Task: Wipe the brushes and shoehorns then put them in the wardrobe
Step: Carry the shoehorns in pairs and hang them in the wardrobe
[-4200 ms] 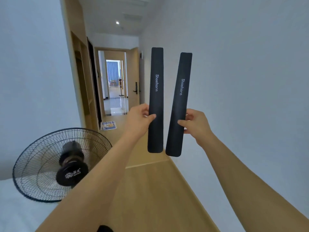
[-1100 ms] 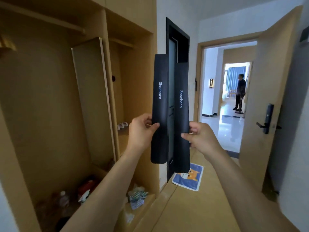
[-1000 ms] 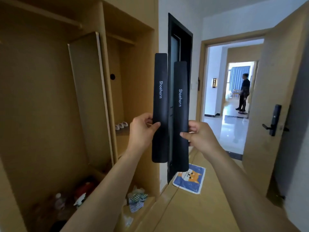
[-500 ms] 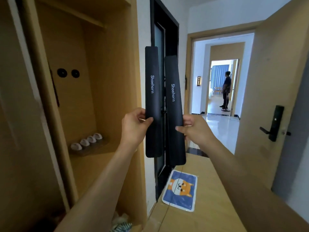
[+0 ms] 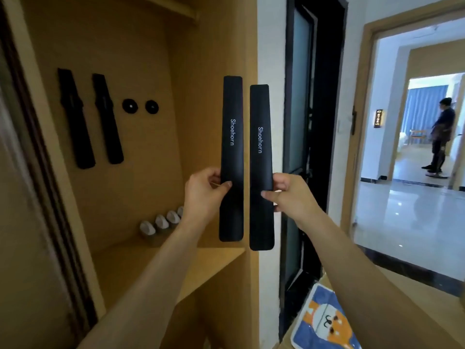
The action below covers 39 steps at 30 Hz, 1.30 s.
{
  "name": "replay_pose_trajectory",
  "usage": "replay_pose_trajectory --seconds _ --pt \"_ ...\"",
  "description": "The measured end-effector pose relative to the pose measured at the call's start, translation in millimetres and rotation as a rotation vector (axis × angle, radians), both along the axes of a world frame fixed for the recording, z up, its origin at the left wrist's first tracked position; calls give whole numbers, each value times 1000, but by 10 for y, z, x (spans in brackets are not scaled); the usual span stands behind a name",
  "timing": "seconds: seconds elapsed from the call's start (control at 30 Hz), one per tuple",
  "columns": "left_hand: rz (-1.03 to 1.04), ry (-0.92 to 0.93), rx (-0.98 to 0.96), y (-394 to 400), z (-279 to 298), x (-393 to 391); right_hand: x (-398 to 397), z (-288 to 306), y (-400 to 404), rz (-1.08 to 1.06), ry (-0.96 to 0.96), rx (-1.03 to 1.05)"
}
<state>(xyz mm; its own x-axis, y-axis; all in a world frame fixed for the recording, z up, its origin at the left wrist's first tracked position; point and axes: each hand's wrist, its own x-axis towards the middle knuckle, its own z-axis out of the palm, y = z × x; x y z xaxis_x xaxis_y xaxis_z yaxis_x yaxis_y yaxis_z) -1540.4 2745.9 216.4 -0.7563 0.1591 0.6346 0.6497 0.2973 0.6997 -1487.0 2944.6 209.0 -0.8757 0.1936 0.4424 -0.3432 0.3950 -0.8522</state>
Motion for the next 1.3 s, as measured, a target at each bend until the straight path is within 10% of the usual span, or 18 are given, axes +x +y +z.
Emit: replay_pose_trajectory --seconds 0.67,1.3 --pt "578 -83 42 -418 163 -1690 -2951 353 -444 578 -63 13" --pt "651 -116 317 -1500 285 -3853 -4858 471 -1470 455 -148 -88"
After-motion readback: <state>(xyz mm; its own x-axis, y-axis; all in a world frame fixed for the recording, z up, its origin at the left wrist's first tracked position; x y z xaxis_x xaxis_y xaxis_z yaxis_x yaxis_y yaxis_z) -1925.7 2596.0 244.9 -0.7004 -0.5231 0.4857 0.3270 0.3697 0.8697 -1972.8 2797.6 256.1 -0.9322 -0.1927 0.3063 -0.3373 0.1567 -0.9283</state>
